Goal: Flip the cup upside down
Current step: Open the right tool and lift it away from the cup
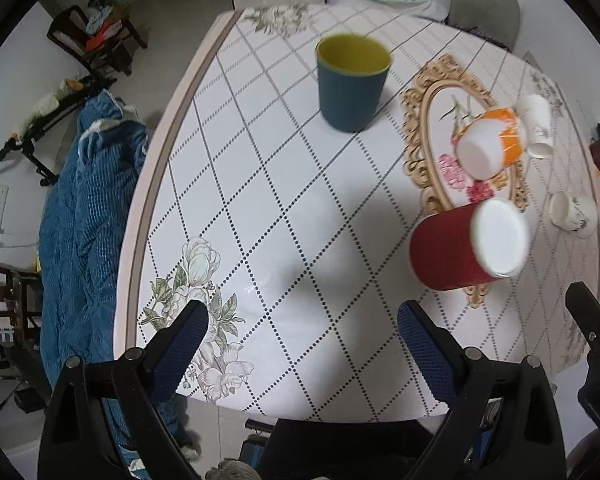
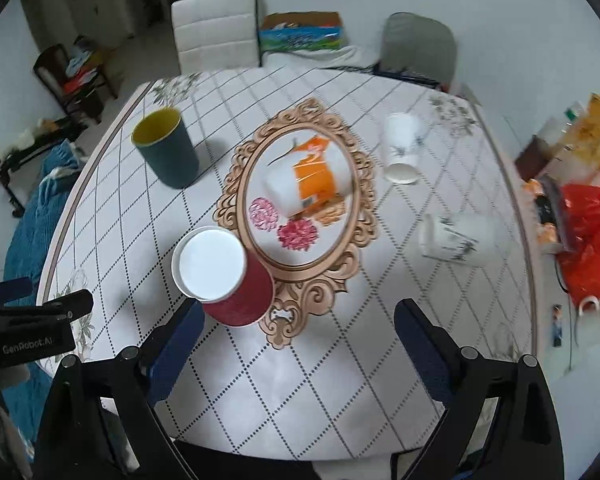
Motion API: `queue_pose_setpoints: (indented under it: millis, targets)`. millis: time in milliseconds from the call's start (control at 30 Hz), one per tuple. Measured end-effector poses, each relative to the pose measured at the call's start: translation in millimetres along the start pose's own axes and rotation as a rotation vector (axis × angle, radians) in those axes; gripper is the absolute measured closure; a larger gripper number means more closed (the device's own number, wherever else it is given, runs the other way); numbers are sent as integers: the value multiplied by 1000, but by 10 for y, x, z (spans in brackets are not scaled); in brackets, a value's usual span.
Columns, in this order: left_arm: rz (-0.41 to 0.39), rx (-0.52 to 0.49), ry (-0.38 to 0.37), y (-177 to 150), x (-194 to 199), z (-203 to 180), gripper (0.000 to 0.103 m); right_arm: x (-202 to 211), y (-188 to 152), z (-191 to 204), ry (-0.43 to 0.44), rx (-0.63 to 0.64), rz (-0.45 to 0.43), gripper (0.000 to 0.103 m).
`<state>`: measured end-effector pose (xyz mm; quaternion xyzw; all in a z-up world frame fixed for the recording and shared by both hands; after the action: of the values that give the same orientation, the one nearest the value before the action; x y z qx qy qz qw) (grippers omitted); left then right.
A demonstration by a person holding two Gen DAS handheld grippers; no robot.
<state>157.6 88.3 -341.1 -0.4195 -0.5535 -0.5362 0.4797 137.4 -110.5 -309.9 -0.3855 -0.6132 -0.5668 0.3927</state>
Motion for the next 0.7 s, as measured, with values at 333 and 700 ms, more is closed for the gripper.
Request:
queue_pose_setpoints:
  millis: [333,700]
  targets:
    - [-158,5,-43,-265,896,-101,6,951,-99,-215,-26,-27,-90,5]
    - [-367,8,-72,-744,2191,21,6,2368,-434,-244,-9,-14,-263,3]
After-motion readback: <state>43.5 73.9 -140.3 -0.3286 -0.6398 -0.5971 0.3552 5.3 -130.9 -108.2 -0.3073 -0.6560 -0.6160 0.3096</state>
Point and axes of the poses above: each gripper's, at about its wrist camera, not at the fingertips, and x roughly against the way its jaws point, z to its left, y to its top, the point moved 7 cm from there along -x, roughly the way its jaws point, and after that the axes turned 4 degrees about x, right-handed, at the moved point
